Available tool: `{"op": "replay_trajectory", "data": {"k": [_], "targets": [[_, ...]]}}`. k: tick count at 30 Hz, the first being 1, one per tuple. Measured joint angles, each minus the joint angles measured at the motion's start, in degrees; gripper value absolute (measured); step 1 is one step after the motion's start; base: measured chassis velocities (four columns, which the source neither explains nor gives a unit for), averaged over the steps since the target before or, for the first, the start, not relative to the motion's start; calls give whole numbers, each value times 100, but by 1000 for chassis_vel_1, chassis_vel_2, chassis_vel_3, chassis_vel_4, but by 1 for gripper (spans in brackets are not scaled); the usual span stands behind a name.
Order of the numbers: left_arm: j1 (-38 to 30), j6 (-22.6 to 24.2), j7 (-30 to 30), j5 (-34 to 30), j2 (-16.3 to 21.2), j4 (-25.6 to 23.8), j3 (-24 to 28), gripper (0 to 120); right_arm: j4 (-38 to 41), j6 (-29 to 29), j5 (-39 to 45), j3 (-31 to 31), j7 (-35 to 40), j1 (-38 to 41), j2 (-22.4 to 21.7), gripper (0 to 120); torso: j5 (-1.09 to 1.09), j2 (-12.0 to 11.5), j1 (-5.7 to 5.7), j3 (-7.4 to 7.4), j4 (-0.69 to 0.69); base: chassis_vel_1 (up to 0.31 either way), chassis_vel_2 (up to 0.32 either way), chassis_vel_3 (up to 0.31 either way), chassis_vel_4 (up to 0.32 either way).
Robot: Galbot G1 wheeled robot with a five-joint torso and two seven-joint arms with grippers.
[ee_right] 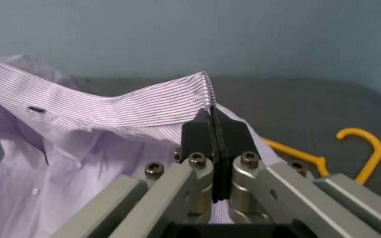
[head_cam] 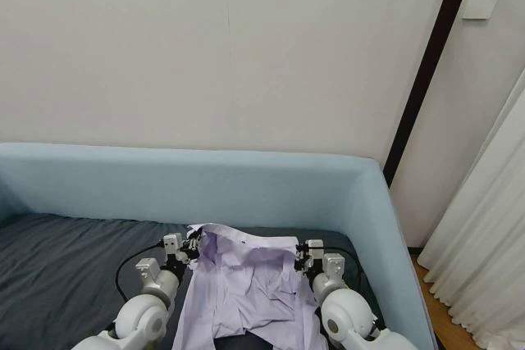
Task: Pick up the clothes from the sofa and hang them on the clothes hanger.
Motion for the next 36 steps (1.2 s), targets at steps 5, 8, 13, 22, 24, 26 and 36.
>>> {"op": "replay_trajectory", "data": {"k": [5, 8, 13, 22, 24, 26, 36], "targets": [[-60, 3, -10, -13, -193, 203, 42, 0, -508, 116, -109, -64, -113, 154, 186, 0, 0, 0, 0, 0, -2, 0, 0, 0, 0], [-66, 11, -22, -19, -220, 233, 54, 0, -697, 182, -132, -42, -142, 253, 243, 0, 0, 0, 0, 0, 0, 0, 0, 0, 0], [-85, 32, -64, -59, -221, 232, 59, 0, -814, 268, -154, -49, -267, 312, 173, 7, -1, 0, 0, 0, -1, 0, 0, 0, 0], [-123, 48, -123, -132, -175, 280, 49, 0, -620, 269, -149, 11, -302, 236, -51, 41, 0, 0, 0, 0, 0, 0, 0, 0, 0], [-124, 50, -127, -133, -177, 283, 48, 0, -565, 253, -137, 54, -298, 228, -126, 46, 1, 0, 0, 0, 0, 0, 0, 0, 0], [-116, 54, -140, -134, -192, 285, 47, 0, -442, 186, -39, 169, -288, 195, -296, 54, 1, 0, 0, 0, -1, 0, 0, 0, 0], [43, 58, -135, -80, -169, 203, 2, 0, -938, 101, 380, 626, -1167, 135, -948, 91, 2, 0, 0, 0, -2, 0, 0, 0, 0]]}}
